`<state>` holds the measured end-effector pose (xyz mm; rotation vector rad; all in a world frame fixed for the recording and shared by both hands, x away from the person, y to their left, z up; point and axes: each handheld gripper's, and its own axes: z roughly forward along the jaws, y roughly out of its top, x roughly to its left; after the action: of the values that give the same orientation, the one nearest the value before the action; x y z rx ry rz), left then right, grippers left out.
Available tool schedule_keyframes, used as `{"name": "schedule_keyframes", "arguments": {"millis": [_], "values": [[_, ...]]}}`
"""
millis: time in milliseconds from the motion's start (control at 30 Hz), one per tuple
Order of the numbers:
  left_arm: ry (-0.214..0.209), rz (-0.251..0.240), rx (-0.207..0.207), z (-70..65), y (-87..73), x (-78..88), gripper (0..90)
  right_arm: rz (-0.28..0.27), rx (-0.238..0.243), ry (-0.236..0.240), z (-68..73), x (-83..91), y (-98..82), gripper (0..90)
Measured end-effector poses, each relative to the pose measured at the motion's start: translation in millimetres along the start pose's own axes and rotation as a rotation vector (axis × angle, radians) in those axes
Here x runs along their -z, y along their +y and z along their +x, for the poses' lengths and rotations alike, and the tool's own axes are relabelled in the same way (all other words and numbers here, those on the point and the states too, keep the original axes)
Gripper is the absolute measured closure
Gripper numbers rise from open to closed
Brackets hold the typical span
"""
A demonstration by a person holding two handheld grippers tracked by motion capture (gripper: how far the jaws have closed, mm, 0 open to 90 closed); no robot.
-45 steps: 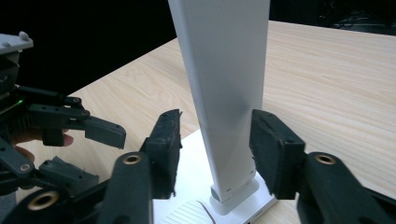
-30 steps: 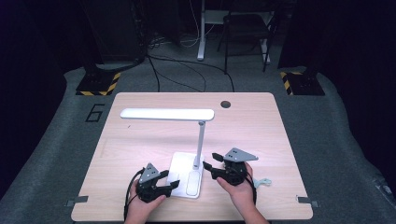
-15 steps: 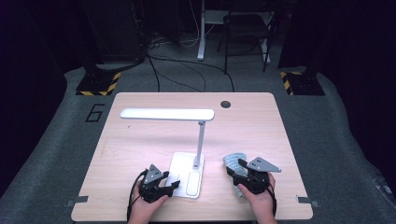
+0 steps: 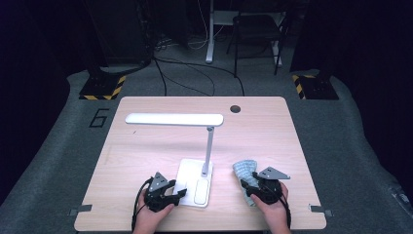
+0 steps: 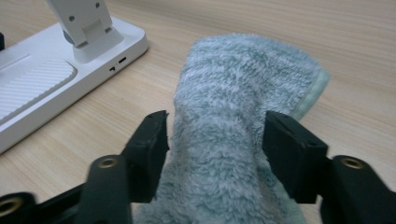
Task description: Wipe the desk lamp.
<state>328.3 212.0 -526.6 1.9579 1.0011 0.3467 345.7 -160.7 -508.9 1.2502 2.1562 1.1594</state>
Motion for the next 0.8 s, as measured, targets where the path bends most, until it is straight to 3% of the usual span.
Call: {"name": "schedule_keyframes", "arguments": {"millis": [33,67,133,200,300,500,800], "values": [[0.001,-0.002,-0.016,0.4,0.2,0.0,39.4,0.013,-0.004,-0.004,-0.1,-2.3,-0.1,46.8],[0.002,-0.002,-0.007,-0.7,-0.1,-0.1,39.5,0.028,-0.010,0.002,-0.8,-4.3,-0.6,52.9],[0.008,-0.003,-0.011,-1.5,-0.1,-0.1,39.2,0.054,-0.025,0.038,-0.9,-7.6,-1.5,59.2],[-0.001,0.008,-0.015,-1.3,0.3,0.7,39.0,0.048,-0.016,0.047,0.9,-8.3,-0.4,62.7],[0.005,0.000,-0.018,-1.9,0.1,0.0,38.4,0.059,-0.036,0.062,5.1,-8.1,1.6,63.8],[0.018,0.006,-0.046,-4.1,2.5,0.6,38.6,0.009,-0.028,0.095,15.9,-7.7,14.1,63.9],[0.013,-0.005,-0.038,-4.1,6.0,-1.2,36.0,-0.057,-0.034,0.162,37.7,-13.1,41.0,64.0]]}}
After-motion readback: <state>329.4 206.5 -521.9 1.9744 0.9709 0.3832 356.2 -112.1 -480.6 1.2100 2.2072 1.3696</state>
